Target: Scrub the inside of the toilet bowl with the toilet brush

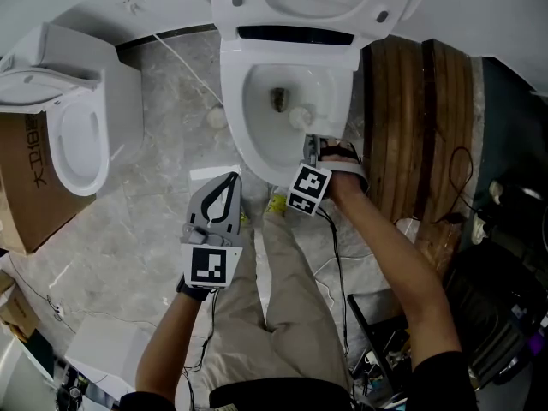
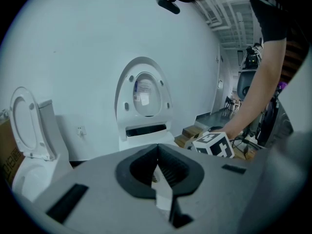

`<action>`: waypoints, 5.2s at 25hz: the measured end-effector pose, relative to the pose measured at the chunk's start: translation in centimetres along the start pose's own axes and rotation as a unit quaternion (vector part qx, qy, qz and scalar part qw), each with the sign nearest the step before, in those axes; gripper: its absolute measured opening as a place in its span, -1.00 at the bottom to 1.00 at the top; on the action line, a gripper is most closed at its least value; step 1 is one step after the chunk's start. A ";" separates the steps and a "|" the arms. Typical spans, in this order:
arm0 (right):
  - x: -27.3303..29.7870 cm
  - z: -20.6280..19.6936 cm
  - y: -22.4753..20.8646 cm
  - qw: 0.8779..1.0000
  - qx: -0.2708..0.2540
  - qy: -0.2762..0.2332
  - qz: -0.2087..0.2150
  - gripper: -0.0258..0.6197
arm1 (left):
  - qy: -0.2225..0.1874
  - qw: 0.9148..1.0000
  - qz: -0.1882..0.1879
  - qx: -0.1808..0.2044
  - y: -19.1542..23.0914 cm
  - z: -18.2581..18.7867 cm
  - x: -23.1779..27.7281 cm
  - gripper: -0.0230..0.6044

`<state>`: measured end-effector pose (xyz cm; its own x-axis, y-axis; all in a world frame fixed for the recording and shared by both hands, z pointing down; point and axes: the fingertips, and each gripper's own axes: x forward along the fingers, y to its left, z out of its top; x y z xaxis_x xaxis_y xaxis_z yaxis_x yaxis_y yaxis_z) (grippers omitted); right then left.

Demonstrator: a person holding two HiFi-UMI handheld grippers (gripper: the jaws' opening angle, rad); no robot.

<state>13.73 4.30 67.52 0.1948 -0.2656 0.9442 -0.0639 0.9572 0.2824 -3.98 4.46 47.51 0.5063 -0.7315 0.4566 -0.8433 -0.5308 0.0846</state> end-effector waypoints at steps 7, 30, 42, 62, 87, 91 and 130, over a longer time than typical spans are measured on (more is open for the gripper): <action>-0.7 0.7 2.1 1.000 -0.003 -0.008 0.007 -0.46 | -0.003 1.000 0.009 -0.010 0.0 -0.4 -0.6 -0.89; -1.6 6.1 3.2 0.990 0.119 -0.049 0.057 -0.46 | 0.002 0.998 0.025 -0.055 0.2 -1.9 -2.1 -0.89; -1.6 8.6 1.2 0.992 0.088 -0.075 0.044 -0.46 | -0.001 0.997 0.041 -0.064 1.3 -2.5 -3.7 -0.89; 0.6 9.9 -5.7 0.990 0.085 -0.110 -0.009 -0.45 | 0.017 0.999 0.017 -0.043 0.3 -2.4 -2.8 -0.89; 4.2 5.2 -6.7 0.995 0.070 -0.071 -0.023 -0.46 | 0.024 0.999 -0.008 -0.027 -0.9 -2.8 -1.7 -0.89; 5.1 3.9 -5.5 0.998 0.043 -0.042 -0.013 -0.46 | 0.026 0.999 -0.004 -0.030 -0.9 -3.1 -1.8 -0.89; -30.4 -6.0 -6.1 0.880 0.414 -0.209 0.098 -0.46 | -0.030 0.997 -0.066 0.038 -2.3 19.3 -12.5 -0.89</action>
<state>14.05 7.21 36.10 -0.2649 -0.2899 0.9197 -0.7821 0.6225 -0.0290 -4.92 6.58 24.50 0.6239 -0.6766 0.3912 -0.7535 -0.6535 0.0715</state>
